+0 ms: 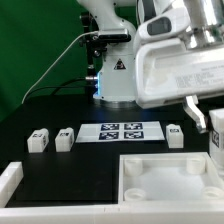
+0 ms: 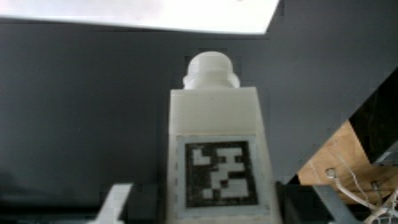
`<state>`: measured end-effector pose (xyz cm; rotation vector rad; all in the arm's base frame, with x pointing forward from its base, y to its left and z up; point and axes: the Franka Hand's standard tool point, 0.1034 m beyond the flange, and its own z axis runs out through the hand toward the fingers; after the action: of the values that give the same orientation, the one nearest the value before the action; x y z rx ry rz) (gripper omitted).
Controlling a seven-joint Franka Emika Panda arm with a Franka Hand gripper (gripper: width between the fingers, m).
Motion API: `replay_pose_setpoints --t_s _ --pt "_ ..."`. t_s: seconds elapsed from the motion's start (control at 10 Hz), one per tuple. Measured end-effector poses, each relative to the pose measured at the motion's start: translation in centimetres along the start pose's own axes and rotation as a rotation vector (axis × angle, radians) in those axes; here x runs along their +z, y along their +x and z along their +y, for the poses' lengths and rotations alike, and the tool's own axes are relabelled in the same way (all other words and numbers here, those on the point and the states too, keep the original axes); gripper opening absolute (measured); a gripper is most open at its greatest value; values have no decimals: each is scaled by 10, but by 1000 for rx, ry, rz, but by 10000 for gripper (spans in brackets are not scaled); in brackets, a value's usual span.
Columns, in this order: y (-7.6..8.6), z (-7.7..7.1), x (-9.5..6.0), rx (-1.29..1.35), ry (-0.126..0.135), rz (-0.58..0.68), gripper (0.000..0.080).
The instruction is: Assemble one leg
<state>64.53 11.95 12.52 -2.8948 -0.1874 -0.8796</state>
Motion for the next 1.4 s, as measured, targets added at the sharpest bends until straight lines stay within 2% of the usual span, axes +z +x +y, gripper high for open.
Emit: replay_pose_setpoints --t_s 0.2,0.6,1.0,1.4 --pt "-10 1 6 1 -1 4 294" --pt "-46 -1 9 -8 -4 6 294" --pt "-48 6 7 -23 -12 18 294" --pt "-55 9 18 -27 -13 2 294"
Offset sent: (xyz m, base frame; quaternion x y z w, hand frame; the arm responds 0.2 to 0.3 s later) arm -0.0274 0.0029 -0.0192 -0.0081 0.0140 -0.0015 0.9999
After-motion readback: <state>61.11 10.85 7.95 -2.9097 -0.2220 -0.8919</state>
